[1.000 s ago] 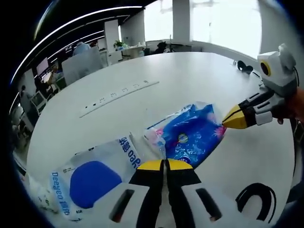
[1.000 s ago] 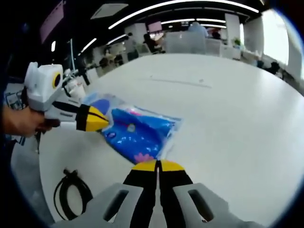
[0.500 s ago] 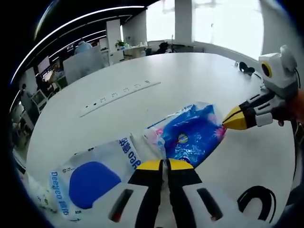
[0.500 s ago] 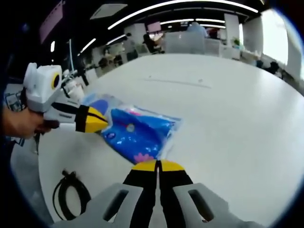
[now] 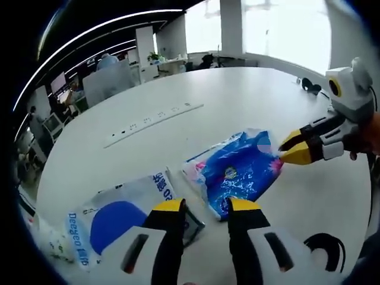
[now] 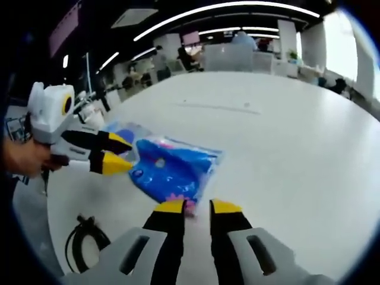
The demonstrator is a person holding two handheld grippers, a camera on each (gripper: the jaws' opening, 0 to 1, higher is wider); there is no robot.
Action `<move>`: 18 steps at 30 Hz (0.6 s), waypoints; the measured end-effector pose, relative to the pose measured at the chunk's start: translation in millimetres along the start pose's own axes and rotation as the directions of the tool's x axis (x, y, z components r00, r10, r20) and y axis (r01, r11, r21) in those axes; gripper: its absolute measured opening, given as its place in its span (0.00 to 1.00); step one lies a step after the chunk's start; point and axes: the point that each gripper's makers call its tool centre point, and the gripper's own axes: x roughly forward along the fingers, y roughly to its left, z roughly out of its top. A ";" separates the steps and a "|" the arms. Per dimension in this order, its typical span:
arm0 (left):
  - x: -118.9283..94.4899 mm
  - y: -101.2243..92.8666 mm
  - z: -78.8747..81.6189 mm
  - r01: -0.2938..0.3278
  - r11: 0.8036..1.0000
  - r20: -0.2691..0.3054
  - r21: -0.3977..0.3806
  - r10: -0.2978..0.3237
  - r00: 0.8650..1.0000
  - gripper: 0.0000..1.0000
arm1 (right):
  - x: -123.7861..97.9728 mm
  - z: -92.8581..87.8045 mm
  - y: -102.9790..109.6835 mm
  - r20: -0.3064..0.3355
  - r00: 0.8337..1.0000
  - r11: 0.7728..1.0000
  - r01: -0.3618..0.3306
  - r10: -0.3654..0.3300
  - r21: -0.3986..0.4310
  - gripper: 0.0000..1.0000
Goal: Arrange the tabletop items into an orderly group along one side of the table until the central work area is clear of visible clutter.
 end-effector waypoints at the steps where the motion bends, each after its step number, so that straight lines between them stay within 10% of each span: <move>1: -1.1 -1.0 -0.5 0.003 1.000 0.000 -0.001 -0.003 1.000 0.28 | -0.9 0.1 -0.7 0.003 1.000 1.000 0.004 -0.004 0.002 0.15; 18: -14.9 -13.3 23.7 0.041 0.999 0.087 -0.016 -0.040 0.995 0.42 | -16.3 15.9 -1.3 0.053 0.998 1.000 0.018 -0.019 0.013 0.37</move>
